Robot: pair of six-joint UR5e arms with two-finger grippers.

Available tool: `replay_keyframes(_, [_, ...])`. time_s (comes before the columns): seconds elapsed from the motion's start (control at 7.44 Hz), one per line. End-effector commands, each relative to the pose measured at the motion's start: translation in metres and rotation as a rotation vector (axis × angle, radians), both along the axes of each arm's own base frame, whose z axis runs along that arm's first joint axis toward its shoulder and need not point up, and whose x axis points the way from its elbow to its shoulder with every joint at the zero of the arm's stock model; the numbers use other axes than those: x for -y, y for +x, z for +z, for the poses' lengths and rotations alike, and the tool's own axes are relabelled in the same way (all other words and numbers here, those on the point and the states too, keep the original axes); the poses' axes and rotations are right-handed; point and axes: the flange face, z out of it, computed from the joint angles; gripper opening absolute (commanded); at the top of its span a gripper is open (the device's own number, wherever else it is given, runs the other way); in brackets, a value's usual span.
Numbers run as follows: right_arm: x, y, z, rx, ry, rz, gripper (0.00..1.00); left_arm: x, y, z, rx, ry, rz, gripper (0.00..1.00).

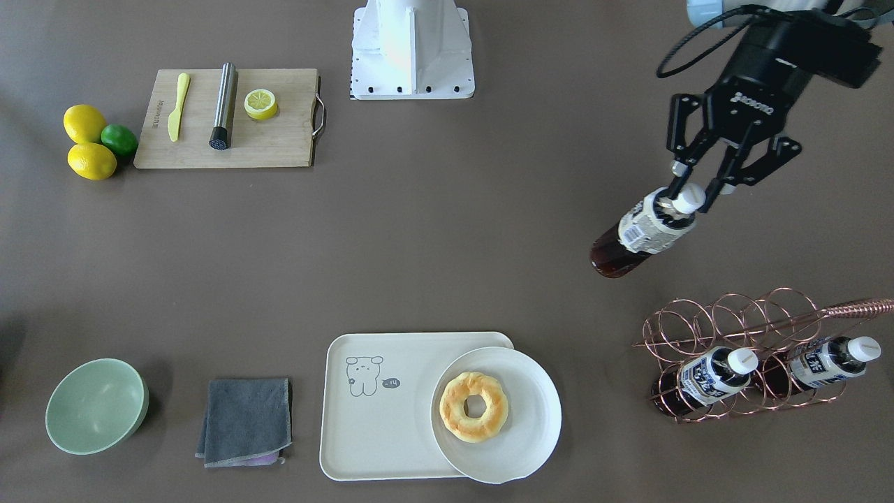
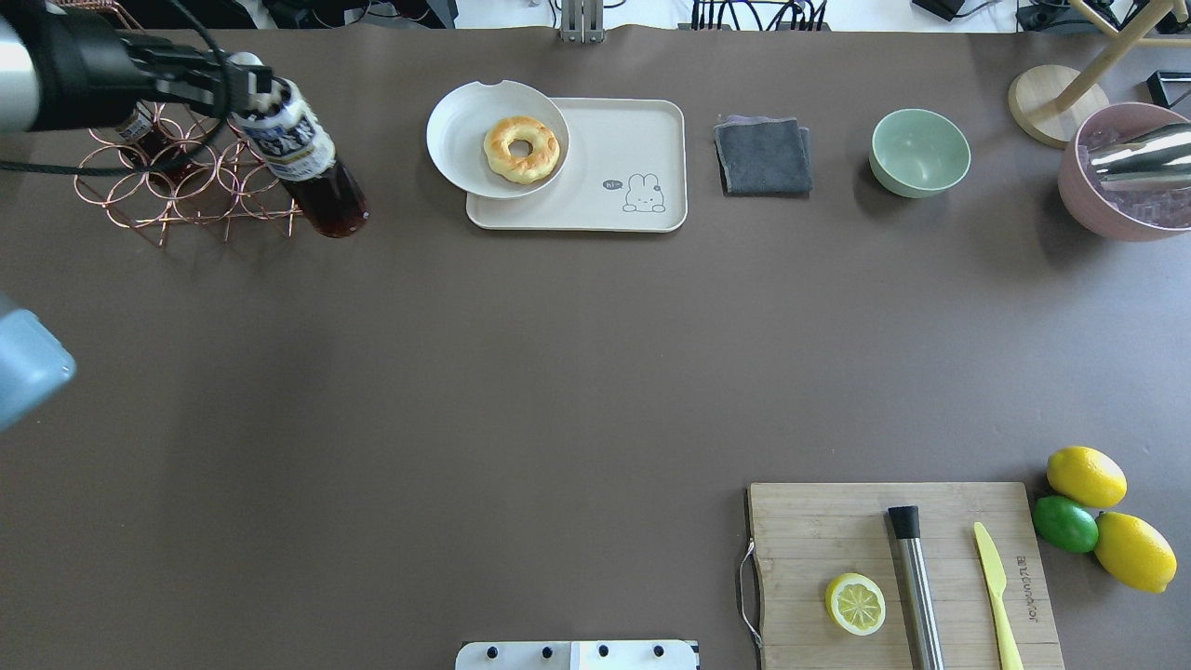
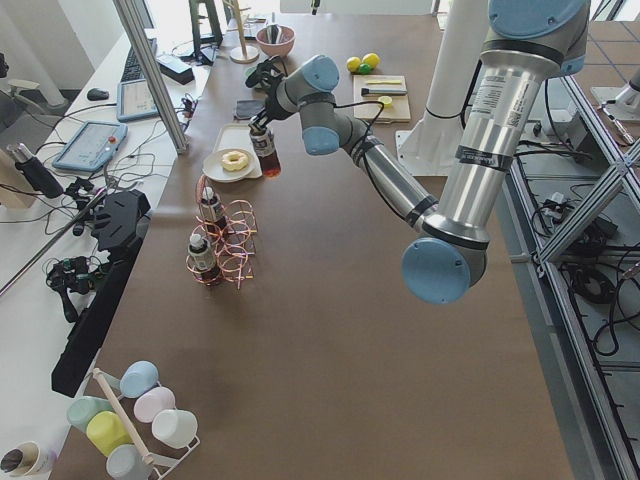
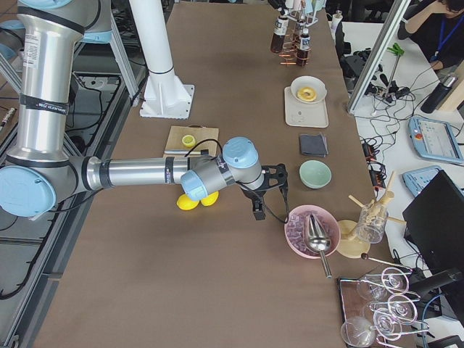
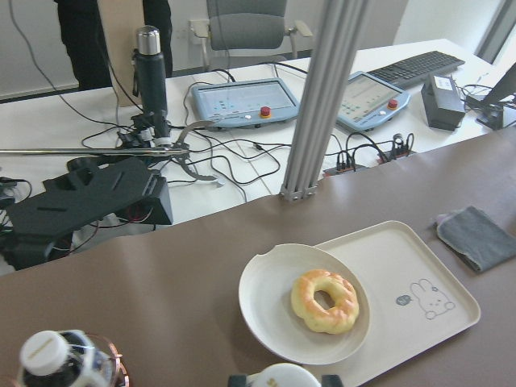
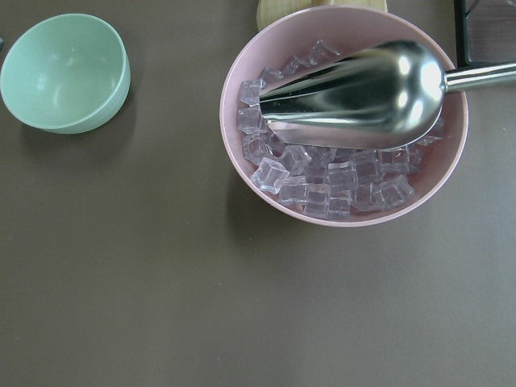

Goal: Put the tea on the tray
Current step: 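Grasp the tea bottle with the left gripper and lift it out, then carry the bottle toward the tray and set it upright on the table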

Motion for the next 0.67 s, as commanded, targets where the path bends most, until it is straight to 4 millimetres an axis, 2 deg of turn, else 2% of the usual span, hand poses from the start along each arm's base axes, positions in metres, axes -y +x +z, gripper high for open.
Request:
replay_keyframes(0.0, [0.000,0.000,0.000,0.001,-0.001,0.001,1.00,-0.063,0.165,-0.082,-0.011,0.079,0.024,0.00])
replay_keyframes(0.13, [0.001,0.000,-0.001,0.000,0.000,0.002,1.00,-0.096,0.211,-0.115,0.019,0.086,0.007,0.00])
replay_keyframes(0.27, [0.001,0.000,-0.001,0.001,0.000,0.002,1.00,-0.121,0.247,-0.124,0.028,0.093,0.006,0.00])
replay_keyframes(0.4, [0.001,0.000,-0.001,0.001,0.000,0.002,1.00,-0.123,0.272,-0.115,0.057,0.077,-0.017,0.00])
replay_keyframes(0.54, [0.001,0.000,-0.001,0.002,-0.001,0.003,1.00,-0.134,0.287,-0.111,0.074,0.083,-0.037,0.00])
